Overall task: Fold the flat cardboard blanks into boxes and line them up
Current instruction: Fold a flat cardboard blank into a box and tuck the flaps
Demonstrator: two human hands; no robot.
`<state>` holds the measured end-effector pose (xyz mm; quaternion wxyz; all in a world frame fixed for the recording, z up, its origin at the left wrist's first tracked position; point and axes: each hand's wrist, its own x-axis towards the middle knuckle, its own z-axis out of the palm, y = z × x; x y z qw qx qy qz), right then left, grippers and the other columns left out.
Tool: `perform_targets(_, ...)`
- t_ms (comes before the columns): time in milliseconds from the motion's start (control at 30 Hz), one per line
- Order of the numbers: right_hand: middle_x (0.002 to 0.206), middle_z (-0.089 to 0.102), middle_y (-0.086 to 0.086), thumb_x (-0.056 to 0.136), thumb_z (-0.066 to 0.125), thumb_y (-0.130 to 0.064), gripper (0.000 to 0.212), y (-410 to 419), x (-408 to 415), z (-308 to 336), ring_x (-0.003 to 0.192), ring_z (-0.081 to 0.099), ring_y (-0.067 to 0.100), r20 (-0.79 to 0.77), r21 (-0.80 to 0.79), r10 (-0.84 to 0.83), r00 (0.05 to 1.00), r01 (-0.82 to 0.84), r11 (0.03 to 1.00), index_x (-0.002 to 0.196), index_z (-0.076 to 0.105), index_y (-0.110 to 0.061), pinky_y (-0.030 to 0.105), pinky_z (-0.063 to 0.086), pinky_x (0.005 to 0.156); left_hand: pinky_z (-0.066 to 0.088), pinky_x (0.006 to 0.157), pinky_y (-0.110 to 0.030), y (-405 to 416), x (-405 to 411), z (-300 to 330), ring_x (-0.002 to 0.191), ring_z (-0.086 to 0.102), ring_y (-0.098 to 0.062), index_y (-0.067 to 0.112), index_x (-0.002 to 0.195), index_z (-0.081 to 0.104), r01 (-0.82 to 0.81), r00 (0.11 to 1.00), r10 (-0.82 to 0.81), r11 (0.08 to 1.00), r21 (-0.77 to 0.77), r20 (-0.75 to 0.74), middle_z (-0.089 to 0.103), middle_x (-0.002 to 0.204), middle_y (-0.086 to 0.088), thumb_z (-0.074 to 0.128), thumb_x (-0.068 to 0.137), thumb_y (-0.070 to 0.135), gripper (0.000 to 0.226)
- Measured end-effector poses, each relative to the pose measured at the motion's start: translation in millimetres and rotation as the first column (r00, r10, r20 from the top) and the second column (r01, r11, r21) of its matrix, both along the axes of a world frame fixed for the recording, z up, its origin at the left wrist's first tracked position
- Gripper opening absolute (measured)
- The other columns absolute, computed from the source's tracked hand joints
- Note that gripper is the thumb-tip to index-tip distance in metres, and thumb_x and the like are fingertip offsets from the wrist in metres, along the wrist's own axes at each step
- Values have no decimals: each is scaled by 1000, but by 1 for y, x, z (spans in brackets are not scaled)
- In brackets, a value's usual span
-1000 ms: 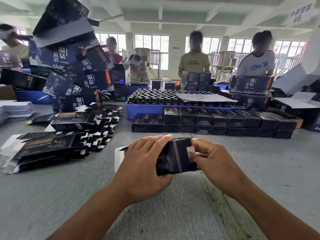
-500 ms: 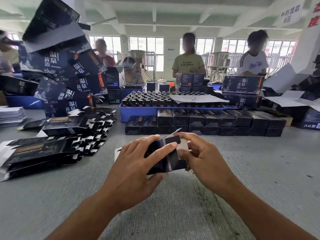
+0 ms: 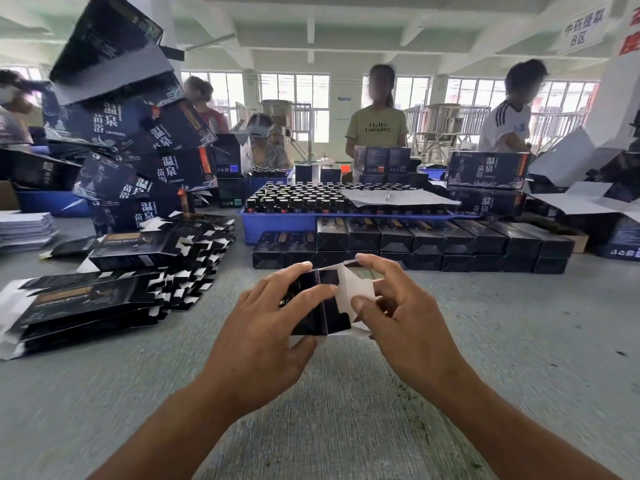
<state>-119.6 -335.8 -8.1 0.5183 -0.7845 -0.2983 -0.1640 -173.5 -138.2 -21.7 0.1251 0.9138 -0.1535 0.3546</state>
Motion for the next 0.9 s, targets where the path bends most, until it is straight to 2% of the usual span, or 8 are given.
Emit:
perform_targets(133,105,68,-8,99,60,-23,64,0,-2,-3,84,67,2,31,-26,-24,999,25,999,131,33,-71,22,58,69,55,89,-43,-1,0,1,128,51,-26,39,138,44,27,1000,-27,1000,-4,-4,43,152,-1,80,80,28,69)
perform_targets(267,92,67,-20,98,60,-18,40,1,-3,-4,83,65,0,98,-77,-55,994,63,995,121,58,-50,14,53,66,58,85,-45,-2,0,0,129,50,-28,40,138,42,25,1000,-25,1000,6,-5,42,152,-3,80,81,25,71)
perform_targets(333,96,66,-24,98,60,-17,34,1,-3,-4,87,63,-6,87,-83,-65,994,73,994,121,64,-42,7,48,70,59,82,-46,-3,-1,0,129,50,-27,40,137,42,30,1000,-30,1000,-3,-4,42,152,-3,81,81,24,71)
perform_targets(467,107,67,-20,98,60,-16,33,1,-3,-2,90,59,-13,74,-86,-73,995,80,993,124,67,-35,3,45,78,60,79,-45,-5,-1,0,128,51,-27,40,137,40,37,999,-37,999,-18,-4,42,152,-3,79,81,25,70)
perform_targets(600,106,66,-25,98,62,-22,33,0,-5,1,93,61,-10,52,-104,-38,998,43,994,128,64,-35,3,45,76,60,79,-43,-3,-1,-1,130,49,-28,45,143,37,14,1000,-14,1000,-1,-23,37,154,-2,80,82,22,78)
perform_targets(733,118,55,-35,83,73,-43,63,-4,-6,3,105,57,-13,-29,-201,66,997,-70,977,142,49,-43,5,48,78,61,76,-45,0,0,-1,130,49,-30,43,142,43,-2,1000,2,1000,-18,-19,38,153,-5,77,83,21,71)
perform_targets(833,132,54,-27,79,75,-25,79,-2,-6,2,108,58,-8,-33,-286,92,995,-98,953,149,41,-40,14,51,86,61,75,-45,2,1,-2,130,48,-29,44,139,41,-15,999,14,999,-38,-33,38,151,-4,80,81,17,75)
perform_targets(900,134,57,-21,84,72,-20,72,0,-5,1,104,58,-9,13,-277,49,999,-43,960,149,44,-36,7,48,85,61,76,-45,2,1,-2,131,48,-28,45,138,40,-20,999,19,999,-40,-31,37,151,-2,81,81,18,76)
